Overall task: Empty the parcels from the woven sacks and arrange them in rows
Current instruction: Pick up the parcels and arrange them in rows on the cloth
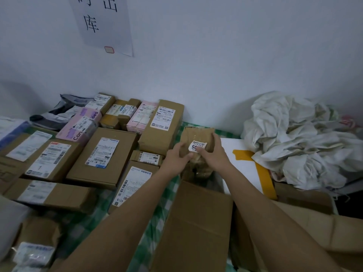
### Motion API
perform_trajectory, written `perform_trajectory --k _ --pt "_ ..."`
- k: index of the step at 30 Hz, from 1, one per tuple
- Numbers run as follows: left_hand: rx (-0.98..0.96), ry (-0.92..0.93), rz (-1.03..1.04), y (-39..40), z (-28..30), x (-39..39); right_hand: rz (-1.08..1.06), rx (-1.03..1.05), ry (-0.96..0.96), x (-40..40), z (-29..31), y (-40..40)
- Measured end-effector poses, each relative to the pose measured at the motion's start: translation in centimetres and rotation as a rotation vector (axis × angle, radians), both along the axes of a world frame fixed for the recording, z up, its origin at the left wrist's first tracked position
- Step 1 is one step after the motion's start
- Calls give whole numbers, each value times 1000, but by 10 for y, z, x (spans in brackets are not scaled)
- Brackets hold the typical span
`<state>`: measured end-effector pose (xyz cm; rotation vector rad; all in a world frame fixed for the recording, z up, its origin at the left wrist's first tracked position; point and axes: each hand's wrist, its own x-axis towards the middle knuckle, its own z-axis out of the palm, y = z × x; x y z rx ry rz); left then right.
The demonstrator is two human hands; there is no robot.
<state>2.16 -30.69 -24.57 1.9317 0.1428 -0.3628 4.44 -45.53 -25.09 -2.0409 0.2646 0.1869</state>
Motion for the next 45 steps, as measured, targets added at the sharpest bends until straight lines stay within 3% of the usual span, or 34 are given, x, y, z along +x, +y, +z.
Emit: perform_trajectory --k 13,18,25,28,30,34,40,45 --pt "-110 -24 58 17 38 -12 -64 183 61 -7 44 2" --pt "-266 -85 120 27 61 -22 15 283 -87 -19 84 7" --pt "-450 -35 267 36 80 -35 308 105 -261 -53 107 27" --pt "-448 -23 304 43 82 -39 351 12 -285 -60 112 29" --pt "-424 -48 304 46 84 -42 363 68 -291 -65 115 30" --pt "-228 -268 263 51 89 -46 194 265 -260 -68 126 32" --pt "344 -628 19 61 97 -60 -36 674 -22 -74 154 23" --pt "908 -1047 -192 74 88 -53 -20 536 204 -71 145 8"
